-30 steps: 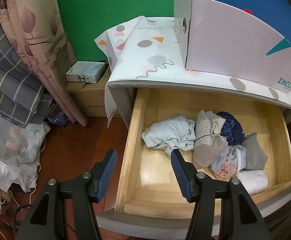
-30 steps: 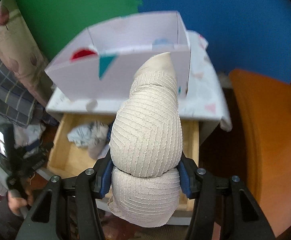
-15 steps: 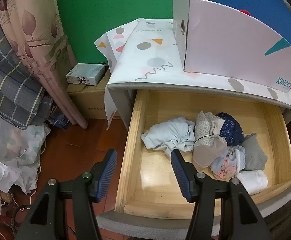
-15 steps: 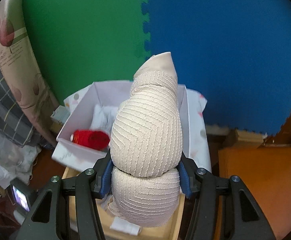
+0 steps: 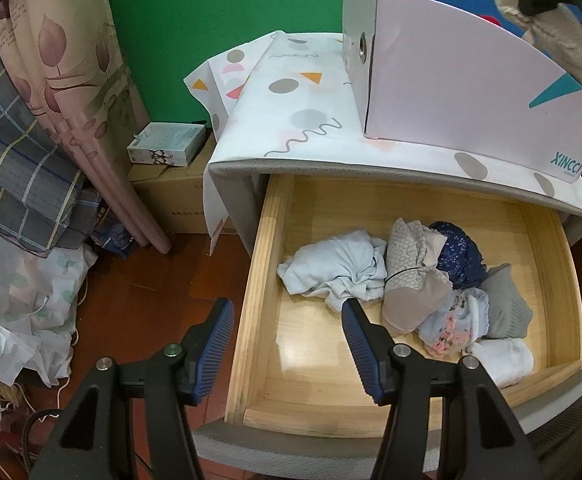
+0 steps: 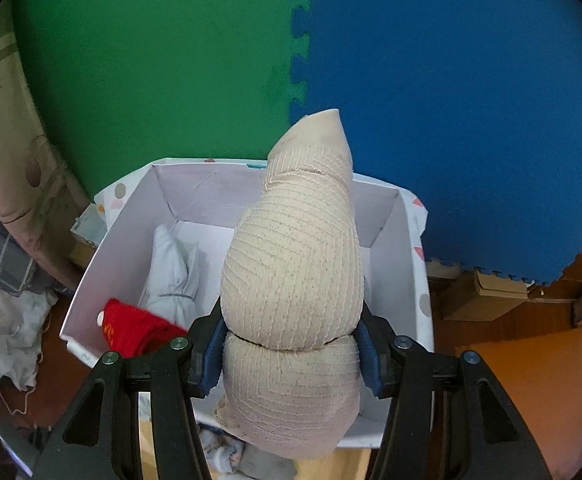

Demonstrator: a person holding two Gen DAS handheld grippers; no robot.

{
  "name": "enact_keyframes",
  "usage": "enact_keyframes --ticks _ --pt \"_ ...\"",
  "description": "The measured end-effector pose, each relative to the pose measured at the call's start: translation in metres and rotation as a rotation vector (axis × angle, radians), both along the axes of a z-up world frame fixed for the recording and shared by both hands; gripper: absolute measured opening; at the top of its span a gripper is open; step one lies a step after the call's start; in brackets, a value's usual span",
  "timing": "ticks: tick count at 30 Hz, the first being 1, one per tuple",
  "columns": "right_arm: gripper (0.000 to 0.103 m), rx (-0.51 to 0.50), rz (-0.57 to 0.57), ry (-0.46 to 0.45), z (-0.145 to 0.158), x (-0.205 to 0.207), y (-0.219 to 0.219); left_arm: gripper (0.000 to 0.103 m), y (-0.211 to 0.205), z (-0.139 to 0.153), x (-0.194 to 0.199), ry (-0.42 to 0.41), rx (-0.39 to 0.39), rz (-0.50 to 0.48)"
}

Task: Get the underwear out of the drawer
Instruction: 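Carry the beige rolled sock into the white box and open the right tool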

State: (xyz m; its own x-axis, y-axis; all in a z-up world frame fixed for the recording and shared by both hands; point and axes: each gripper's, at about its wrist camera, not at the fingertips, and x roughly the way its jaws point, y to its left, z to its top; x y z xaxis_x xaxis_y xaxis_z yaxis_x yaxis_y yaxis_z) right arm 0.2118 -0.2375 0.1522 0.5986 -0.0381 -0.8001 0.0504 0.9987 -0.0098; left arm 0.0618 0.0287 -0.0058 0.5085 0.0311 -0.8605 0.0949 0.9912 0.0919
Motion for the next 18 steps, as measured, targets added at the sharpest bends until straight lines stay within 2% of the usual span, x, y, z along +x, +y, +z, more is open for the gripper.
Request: enact_keyframes --ticks 7,18 --pt "0.052 0.012 -0.007 0.077 -0.03 0.024 -0.001 0.058 0.0 -0.001 0.0 0.002 -0.001 -0.003" --pt "0.058 -0.012 0.007 0.146 -0.058 0.026 -0.001 0.058 -0.003 -0.003 0.0 0.008 0.011 -0.005"
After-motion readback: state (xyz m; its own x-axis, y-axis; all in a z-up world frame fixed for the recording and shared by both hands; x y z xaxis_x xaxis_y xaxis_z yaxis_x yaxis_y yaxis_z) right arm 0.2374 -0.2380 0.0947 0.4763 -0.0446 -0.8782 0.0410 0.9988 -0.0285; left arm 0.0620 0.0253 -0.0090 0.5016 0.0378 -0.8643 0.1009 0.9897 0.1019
